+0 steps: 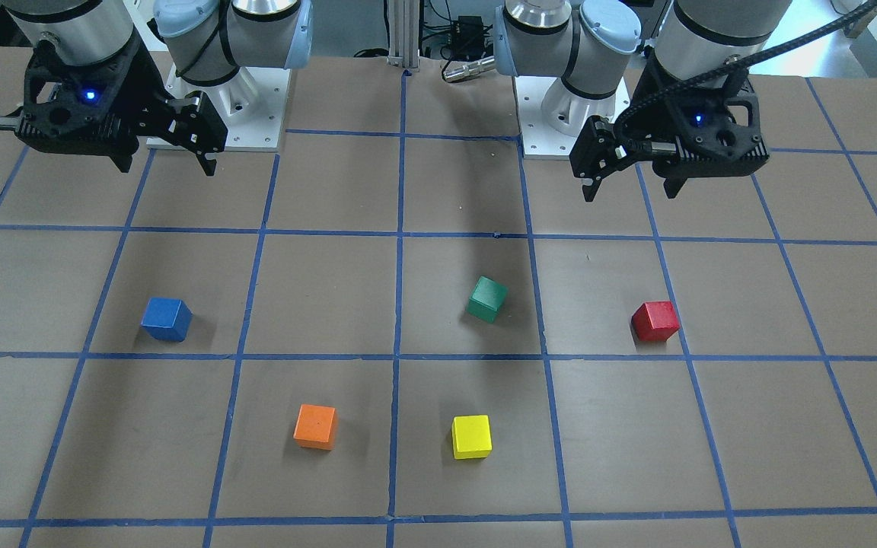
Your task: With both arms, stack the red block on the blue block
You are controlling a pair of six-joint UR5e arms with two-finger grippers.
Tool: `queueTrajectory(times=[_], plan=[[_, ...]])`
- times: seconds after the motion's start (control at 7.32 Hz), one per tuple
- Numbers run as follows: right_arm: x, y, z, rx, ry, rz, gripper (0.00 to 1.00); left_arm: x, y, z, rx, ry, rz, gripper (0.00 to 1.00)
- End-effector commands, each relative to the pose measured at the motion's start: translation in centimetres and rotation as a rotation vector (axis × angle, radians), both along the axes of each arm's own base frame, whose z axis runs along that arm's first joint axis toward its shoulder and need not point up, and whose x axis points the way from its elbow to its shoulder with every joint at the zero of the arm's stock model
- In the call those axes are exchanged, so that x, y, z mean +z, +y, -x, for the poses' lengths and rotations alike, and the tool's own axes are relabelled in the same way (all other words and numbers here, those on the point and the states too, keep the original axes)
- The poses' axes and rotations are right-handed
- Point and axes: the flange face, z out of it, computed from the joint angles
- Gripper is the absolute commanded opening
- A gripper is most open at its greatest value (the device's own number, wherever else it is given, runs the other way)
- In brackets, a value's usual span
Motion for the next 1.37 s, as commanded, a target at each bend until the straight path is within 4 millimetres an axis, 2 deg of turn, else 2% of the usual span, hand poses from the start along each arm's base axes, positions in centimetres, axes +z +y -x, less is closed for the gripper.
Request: queueTrajectory(times=[0.0,0.55,0.96,1.23], plan=[[-0.1,-0.2,0.1,-0.001,0.001,0.0,1.0,-0.2,0.3,0.0,-0.001,0.001,-0.001,1.0],[0.0,-0.1,0.2,-0.001,0.005,0.002,1.0,-0.2,0.1,0.0,0.001,0.002,-0.001,1.0],[-0.1,-0.2,0.2,-0.003,0.002,0.002,1.0,0.5,-0.2,-1.2,-0.044,0.002,0.007,1.0],[-0.1,-0.2,0.2,-0.003,0.002,0.002,1.0,0.3,0.2,-1.3,-0.044,0.002,0.003,1.0]])
